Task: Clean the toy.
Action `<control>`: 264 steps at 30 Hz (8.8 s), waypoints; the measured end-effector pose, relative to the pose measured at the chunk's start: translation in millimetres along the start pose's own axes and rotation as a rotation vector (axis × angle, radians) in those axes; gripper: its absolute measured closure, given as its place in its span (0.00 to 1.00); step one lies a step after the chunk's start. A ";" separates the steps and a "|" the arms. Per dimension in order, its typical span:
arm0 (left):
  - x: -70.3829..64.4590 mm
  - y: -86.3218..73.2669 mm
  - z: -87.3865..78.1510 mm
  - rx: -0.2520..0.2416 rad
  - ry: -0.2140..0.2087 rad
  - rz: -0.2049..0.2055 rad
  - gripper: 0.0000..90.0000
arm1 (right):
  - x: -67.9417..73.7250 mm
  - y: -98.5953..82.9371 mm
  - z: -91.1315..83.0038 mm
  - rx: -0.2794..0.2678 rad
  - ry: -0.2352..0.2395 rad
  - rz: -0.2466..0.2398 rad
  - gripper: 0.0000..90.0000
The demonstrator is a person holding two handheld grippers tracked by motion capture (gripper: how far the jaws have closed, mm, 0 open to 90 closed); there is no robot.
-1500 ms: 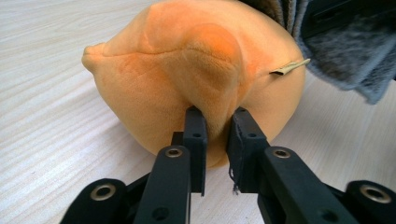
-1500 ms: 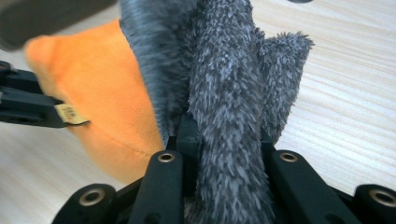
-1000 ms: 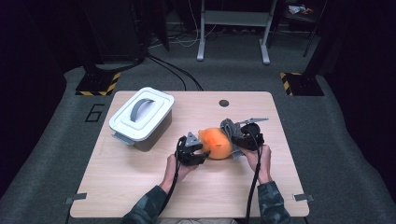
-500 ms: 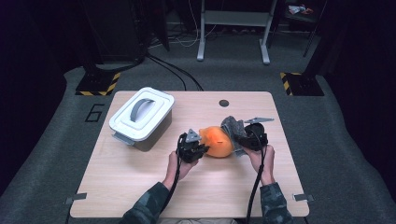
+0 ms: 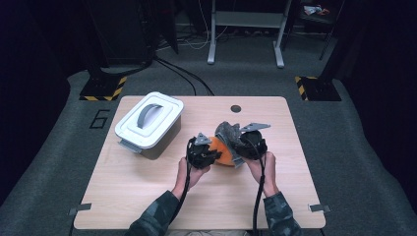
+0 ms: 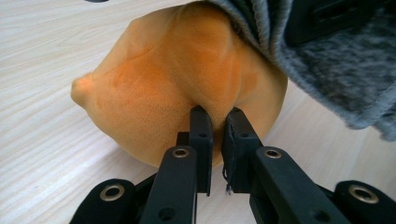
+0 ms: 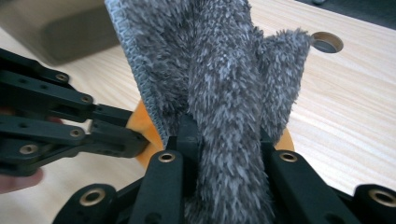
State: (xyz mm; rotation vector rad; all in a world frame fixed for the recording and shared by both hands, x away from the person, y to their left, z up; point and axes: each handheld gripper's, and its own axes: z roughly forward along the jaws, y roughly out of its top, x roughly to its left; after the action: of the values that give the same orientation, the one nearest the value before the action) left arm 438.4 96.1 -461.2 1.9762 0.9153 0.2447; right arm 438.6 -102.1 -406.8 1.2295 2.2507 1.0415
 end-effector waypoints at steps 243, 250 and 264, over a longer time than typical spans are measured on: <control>22.0 -3.6 3.6 0.000 0.017 -0.017 0.92 | -33.8 -22.9 -3.5 -0.012 -0.046 0.087 0.82; 22.6 -2.8 3.5 -0.003 0.002 -0.012 0.86 | -37.0 -22.0 15.3 0.028 -0.047 0.096 0.82; 12.7 -7.9 2.6 0.021 0.050 0.104 0.50 | -41.9 -20.7 18.8 0.049 -0.065 0.123 0.83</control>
State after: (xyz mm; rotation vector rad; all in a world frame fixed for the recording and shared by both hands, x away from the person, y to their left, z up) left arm 444.6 105.5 -471.3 2.0477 0.8509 0.3467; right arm 461.7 -136.2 -435.9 1.4167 2.1875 0.9803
